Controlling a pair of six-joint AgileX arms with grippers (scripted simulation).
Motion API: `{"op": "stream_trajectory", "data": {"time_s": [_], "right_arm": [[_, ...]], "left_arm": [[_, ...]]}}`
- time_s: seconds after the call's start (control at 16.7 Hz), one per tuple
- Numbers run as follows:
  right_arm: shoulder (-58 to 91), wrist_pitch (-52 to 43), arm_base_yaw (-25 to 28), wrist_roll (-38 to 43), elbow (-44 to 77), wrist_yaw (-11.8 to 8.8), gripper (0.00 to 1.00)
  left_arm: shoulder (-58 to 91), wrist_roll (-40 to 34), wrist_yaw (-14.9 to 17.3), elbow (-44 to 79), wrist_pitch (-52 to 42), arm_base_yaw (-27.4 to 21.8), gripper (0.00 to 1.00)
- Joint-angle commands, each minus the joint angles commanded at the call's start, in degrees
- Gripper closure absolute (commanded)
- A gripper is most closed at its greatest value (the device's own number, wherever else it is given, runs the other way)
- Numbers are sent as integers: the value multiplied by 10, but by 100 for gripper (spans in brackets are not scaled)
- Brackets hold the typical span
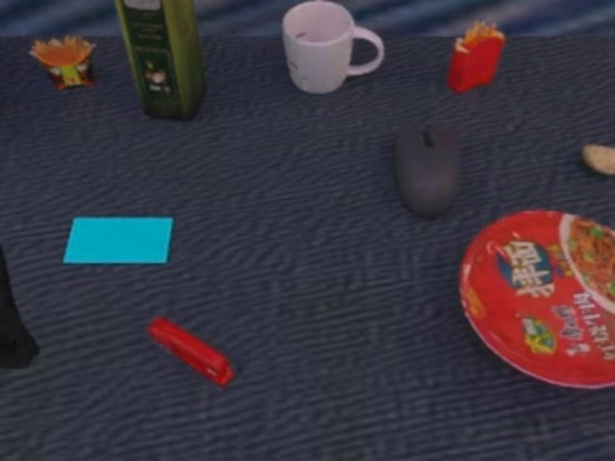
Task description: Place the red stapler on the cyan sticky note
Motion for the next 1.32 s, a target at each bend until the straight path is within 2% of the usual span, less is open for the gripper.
{"op": "stream_trajectory", "data": {"time_s": [0.24,0.42,0.6,1.08,1.32], "right_arm": [[0,0,0,0,0,0,0],[0,0,0,0,0,0,0],[0,0,0,0,0,0,0],[0,0,0,0,0,0,0],[0,0,0,0,0,0,0]], "left_arm": [[18,-18,1,18,-16,-8,0],[91,-90,1,86,-74,-34,0],[218,-204,0,187,-162,-73,0],[672,-568,-1,498,-450,-197,0],[845,-719,0,632,-569,-250,0]]}}
